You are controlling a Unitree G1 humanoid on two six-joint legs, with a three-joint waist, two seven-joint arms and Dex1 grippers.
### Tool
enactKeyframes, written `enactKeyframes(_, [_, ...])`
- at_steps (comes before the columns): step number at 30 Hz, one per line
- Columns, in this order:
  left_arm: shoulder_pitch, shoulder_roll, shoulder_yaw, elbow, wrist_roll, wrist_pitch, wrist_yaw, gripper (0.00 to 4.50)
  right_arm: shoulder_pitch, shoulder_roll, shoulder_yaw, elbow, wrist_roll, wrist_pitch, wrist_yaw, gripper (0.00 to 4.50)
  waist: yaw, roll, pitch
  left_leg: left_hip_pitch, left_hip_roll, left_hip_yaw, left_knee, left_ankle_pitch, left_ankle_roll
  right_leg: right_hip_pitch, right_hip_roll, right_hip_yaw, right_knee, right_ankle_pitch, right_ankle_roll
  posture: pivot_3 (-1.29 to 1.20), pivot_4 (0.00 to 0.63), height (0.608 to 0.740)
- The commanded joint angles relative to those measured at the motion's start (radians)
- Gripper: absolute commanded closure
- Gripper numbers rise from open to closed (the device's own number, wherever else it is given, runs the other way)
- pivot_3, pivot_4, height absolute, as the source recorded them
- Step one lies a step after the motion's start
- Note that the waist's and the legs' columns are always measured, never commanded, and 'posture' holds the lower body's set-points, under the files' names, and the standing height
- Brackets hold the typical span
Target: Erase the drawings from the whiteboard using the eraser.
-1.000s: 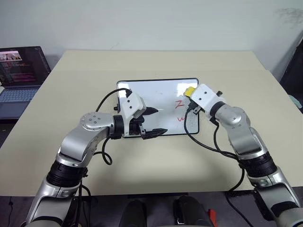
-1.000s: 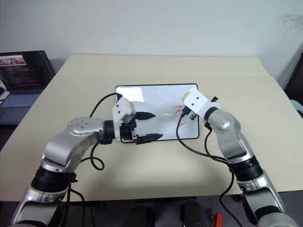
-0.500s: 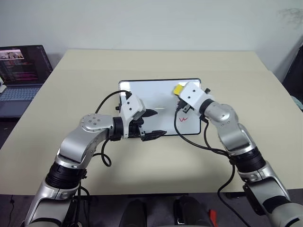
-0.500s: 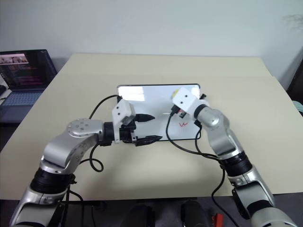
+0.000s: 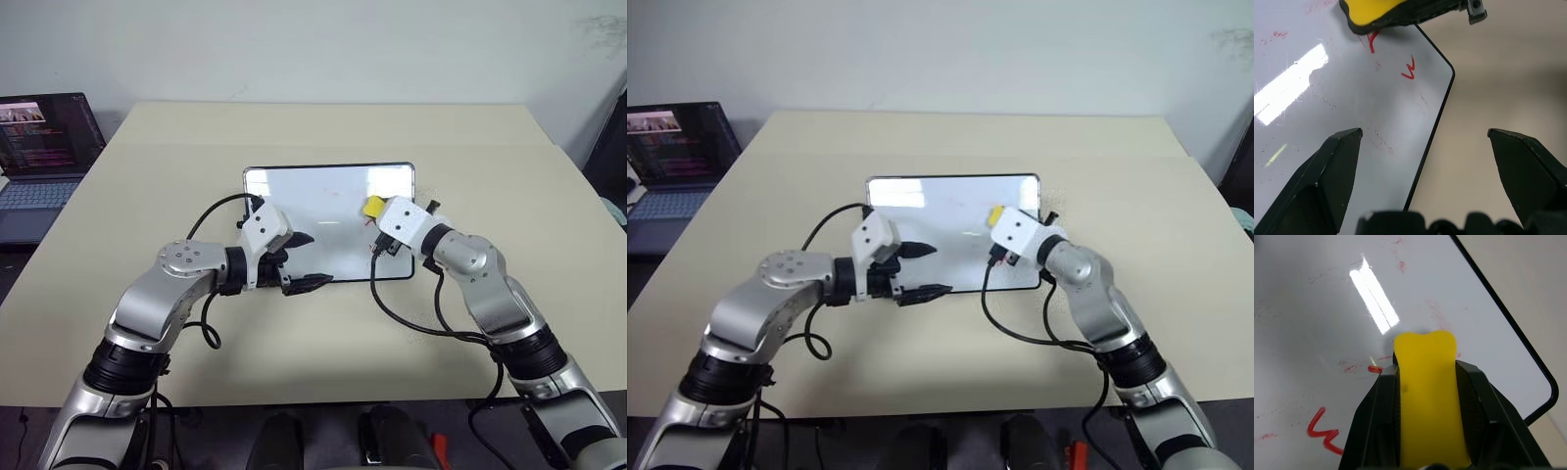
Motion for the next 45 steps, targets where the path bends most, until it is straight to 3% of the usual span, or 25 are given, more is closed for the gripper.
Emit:
enactKeyframes(1, [-0.012, 0.008, 0.002, -0.010, 0.003, 0.004, -0.008, 0.00, 0.033, -0.041, 0.036, 0.003, -0.043, 0.010, 0.045, 3.25, 0.000, 0.000, 0.000, 0.000, 0.000, 0.000, 0.000, 0.000, 0.000, 0.000, 0.000, 0.000, 0.000, 0.000, 0.000, 0.00, 0.150, 0.740])
enactKeyframes(12, [0.007, 0.018, 0.007, -0.023, 0.002, 0.016, -0.024, 0.00, -0.021, -0.007, -0.012, 0.029, -0.082, -0.003, -0.044, 3.25, 0.002, 0.000, 0.000, 0.000, 0.000, 0.000, 0.001, 0.001, 0.000, 0.000, 0.000, 0.000, 0.000, 0.001, 0.002, 0.00, 0.150, 0.740])
enactKeyframes(23, [-0.002, 0.003, 0.010, -0.031, -0.014, 0.020, -0.031, 0.00, 0.044, -0.037, 0.034, -0.008, -0.067, 0.060, 0.097, 3.25, 0.001, 0.000, 0.000, 0.000, 0.000, 0.000, 0.001, 0.001, 0.000, 0.000, 0.000, 0.000, -0.001, 0.002, 0.000, 0.00, 0.150, 0.740])
enactKeyframes(32, [0.000, 0.006, 0.008, -0.035, -0.015, 0.019, -0.037, 0.00, 0.025, -0.022, -0.016, -0.014, -0.047, 0.062, 0.086, 3.25, 0.001, 0.000, 0.000, 0.001, 0.000, 0.001, 0.001, 0.001, 0.001, 0.000, 0.000, 0.001, 0.000, 0.002, 0.001, 0.00, 0.150, 0.740])
enactKeyframes(38, [0.010, -0.006, 0.024, -0.038, -0.016, 0.012, -0.026, 0.00, 0.045, 0.022, -0.185, -0.129, 0.140, 0.177, 0.130, 3.27, 0.003, 0.000, 0.000, -0.001, 0.000, 0.000, 0.001, 0.001, 0.001, 0.000, 0.000, 0.000, -0.001, 0.002, 0.000, 0.00, 0.150, 0.740])
enactKeyframes(45, [0.037, -0.034, 0.058, -0.054, -0.042, 0.023, 0.021, 0.00, 0.149, -0.022, -0.336, -0.287, 0.304, 0.252, 0.176, 3.28, 0.005, 0.000, 0.000, -0.004, 0.000, -0.001, 0.000, 0.000, 0.001, -0.001, -0.001, 0.000, -0.004, 0.002, 0.001, 0.00, 0.150, 0.740])
